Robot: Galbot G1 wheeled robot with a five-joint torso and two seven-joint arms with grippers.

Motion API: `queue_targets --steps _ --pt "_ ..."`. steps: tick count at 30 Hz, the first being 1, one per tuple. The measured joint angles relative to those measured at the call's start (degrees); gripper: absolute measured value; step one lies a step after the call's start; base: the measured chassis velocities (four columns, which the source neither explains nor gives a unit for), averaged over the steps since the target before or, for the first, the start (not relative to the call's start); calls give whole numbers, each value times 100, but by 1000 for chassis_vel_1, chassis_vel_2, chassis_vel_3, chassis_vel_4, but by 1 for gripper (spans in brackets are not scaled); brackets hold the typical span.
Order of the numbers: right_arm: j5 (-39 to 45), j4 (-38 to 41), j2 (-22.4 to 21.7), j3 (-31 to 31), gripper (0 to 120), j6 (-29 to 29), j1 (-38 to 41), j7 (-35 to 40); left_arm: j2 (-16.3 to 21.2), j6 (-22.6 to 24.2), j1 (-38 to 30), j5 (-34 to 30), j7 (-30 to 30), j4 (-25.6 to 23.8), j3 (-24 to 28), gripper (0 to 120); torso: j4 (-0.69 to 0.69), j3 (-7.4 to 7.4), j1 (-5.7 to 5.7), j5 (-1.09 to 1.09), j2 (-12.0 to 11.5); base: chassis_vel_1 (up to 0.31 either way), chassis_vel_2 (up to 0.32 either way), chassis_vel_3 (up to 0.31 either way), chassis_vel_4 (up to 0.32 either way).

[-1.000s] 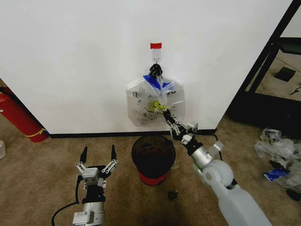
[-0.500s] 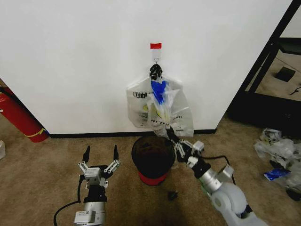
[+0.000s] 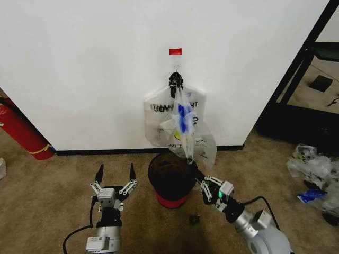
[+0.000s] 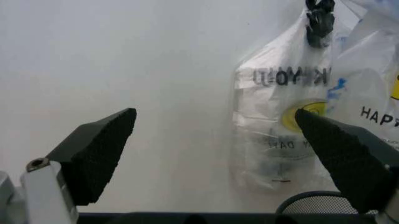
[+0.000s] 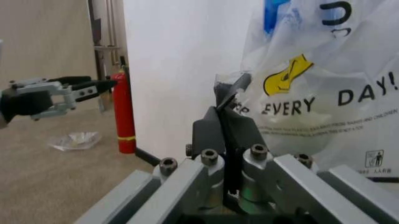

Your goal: Pick up the garbage bag from the wall and place it over the trash bin.

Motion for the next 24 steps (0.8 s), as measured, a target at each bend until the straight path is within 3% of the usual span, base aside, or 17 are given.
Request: queue_targets --steps 7,24 --pt "-277 -168 99 83 0 591 -456 -135 9 15 -46 -28 0 53 35 100 0 0 0 0 0 0 0 0 0" --pt "-542 -301 164 127 0 1219 -931 -245 23 31 -79 -43 2 95 75 100 0 0 0 0 0 0 0 0 0"
